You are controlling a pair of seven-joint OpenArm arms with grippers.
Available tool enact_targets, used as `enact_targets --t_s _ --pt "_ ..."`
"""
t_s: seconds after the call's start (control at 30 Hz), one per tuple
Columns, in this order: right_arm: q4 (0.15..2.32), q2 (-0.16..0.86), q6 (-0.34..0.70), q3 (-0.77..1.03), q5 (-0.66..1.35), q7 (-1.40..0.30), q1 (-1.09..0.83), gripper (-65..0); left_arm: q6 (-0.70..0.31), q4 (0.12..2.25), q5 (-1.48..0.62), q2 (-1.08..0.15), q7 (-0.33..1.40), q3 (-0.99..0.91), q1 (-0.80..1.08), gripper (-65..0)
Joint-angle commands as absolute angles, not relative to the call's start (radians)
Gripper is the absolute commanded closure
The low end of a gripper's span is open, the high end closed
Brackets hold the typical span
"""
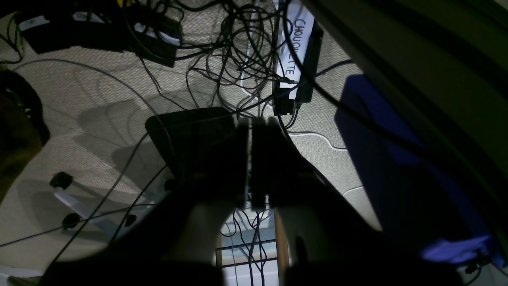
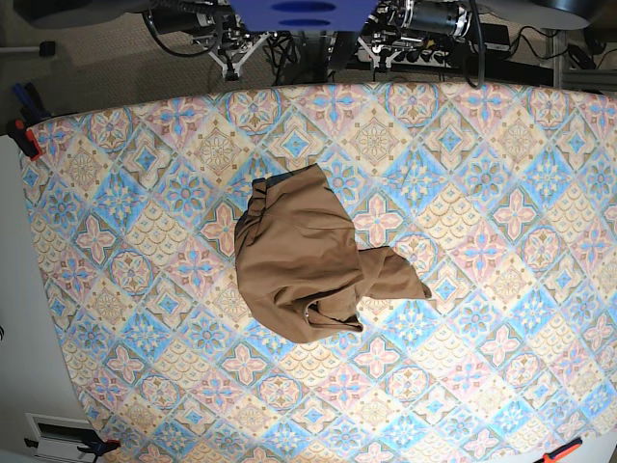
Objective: Layout the t-shirt on the table in an organized manner, then fold the t-shirt properly
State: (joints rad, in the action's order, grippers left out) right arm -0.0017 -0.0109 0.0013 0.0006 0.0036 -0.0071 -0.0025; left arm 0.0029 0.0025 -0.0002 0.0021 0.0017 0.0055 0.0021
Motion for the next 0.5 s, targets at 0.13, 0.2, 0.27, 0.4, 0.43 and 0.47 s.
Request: enact_targets --t_s 0.13,0.2,0.27,0.4,0.43,0.47 --pt "0.001 -0.007 0.007 -0.001 0.005 -0.002 0.001 -0.3 -0.001 0.000 0.001 0.001 0.010 0.007 -0.002 -0.3" --pt "0.001 -0.007 0.007 -0.001 0.005 -0.002 0.001 -0.3 -0.001 0.000 0.001 0.001 0.010 0.007 -0.002 -0.3" --pt "0.001 -0.007 0.007 -0.001 0.005 -0.002 0.001 -0.3 -0.001 0.000 -0.002 0.004 0.010 0.005 -0.002 -0.3" --pt "0.001 -0.007 0.007 -0.001 0.005 -0.002 0.001 -0.3 -0.001 0.000 0.001 0.007 0.010 0.008 -0.001 -0.3" --pt "0.001 -0.007 0.007 -0.002 0.005 -0.002 0.001 -0.3 -0.001 0.000 0.001 0.007 0.010 0.008 0.001 -0.3" --pt "0.001 -0.007 0.007 -0.002 0.005 -0.002 0.001 -0.3 -0.001 0.000 0.001 0.008 0.010 0.008 0.001 -0.3"
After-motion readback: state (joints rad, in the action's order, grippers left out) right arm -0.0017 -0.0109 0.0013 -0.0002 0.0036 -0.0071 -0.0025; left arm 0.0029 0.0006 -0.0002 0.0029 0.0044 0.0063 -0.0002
